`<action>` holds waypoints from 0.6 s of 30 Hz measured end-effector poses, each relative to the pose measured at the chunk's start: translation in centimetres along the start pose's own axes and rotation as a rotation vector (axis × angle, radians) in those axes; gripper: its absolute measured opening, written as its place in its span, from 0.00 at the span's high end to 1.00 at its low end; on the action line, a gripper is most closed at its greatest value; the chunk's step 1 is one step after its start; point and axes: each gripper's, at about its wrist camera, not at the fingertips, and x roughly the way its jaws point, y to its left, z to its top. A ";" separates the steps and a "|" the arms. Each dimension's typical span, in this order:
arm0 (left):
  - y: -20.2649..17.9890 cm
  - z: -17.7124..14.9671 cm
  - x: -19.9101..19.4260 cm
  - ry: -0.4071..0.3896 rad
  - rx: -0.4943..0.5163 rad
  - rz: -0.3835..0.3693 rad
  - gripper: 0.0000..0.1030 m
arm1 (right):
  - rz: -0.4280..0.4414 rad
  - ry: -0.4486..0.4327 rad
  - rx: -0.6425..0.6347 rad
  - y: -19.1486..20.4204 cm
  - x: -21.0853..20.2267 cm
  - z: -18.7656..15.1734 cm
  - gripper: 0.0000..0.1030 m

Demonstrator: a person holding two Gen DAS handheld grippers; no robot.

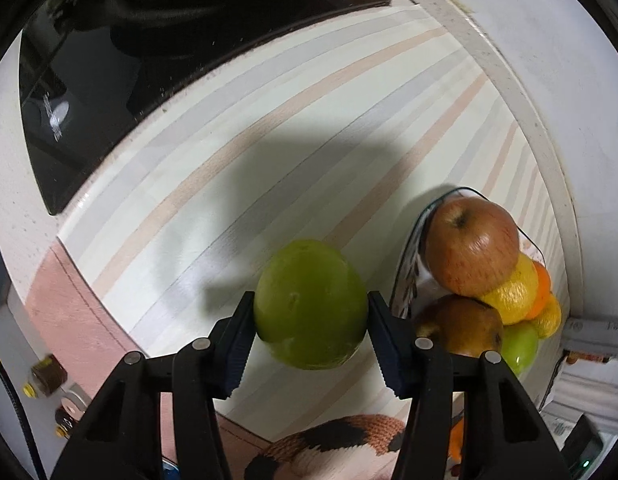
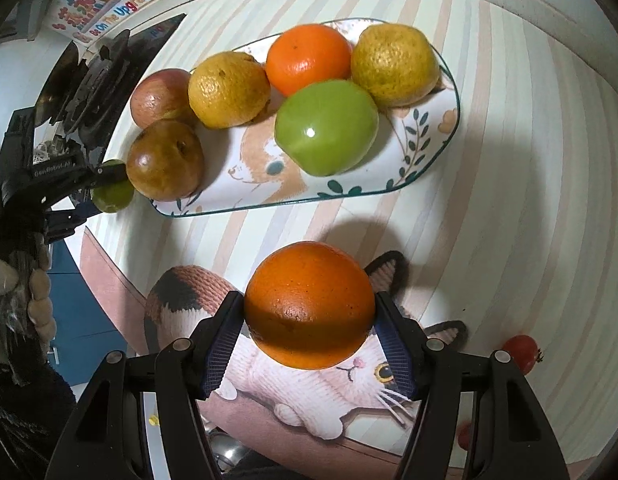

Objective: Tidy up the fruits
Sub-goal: 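Lower the green apple onto the plate with the left tool while the right tool places the orange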

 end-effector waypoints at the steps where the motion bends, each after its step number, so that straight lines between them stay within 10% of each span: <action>1: -0.1 -0.1 -0.2 -0.002 0.008 0.001 0.50 | -0.001 -0.002 -0.003 -0.1 -0.1 0.0 0.34; 18: -1.4 -5.6 1.8 0.081 0.105 0.024 0.50 | -0.007 0.060 -0.007 -2.0 1.8 -1.0 0.34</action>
